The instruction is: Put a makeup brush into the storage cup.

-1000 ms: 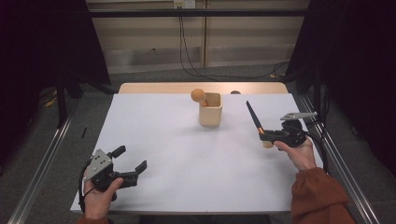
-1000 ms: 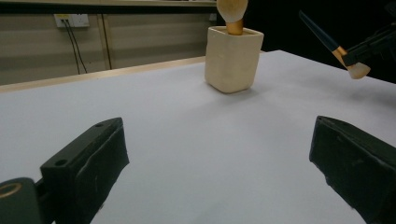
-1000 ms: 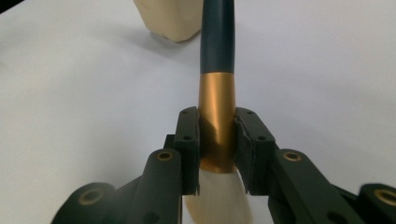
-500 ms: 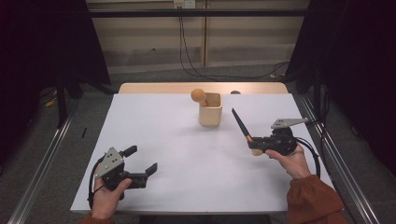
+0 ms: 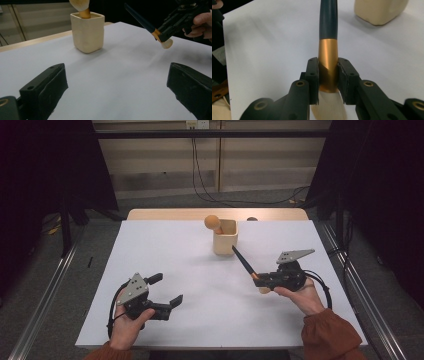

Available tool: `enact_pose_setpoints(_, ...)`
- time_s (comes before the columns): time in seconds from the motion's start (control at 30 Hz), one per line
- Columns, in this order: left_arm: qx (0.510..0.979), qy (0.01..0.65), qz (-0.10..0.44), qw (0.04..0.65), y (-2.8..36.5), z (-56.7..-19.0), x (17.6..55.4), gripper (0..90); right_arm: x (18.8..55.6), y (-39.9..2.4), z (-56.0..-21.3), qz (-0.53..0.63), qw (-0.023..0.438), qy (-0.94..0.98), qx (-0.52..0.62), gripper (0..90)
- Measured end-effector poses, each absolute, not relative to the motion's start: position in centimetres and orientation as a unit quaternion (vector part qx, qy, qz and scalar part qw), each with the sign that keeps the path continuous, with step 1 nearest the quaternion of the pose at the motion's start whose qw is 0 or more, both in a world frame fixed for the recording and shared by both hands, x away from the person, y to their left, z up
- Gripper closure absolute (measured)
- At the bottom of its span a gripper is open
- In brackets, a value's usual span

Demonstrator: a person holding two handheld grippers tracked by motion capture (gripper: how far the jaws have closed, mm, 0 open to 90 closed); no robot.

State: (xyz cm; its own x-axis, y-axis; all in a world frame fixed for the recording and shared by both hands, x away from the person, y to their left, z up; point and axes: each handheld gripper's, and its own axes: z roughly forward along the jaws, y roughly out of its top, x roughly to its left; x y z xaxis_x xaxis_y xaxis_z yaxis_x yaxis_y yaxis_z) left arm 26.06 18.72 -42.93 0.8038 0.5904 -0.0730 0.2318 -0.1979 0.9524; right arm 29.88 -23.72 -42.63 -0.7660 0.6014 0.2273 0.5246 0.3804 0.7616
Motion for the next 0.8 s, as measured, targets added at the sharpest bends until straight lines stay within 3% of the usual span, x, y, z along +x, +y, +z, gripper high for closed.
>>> enact_pose_setpoints(0.8,0.811,0.229,0.107,0.527,15.9,-42.9,27.3,2.5,29.6,-17.3,-41.9,0.373,-0.008,0.900,0.226,72.7)
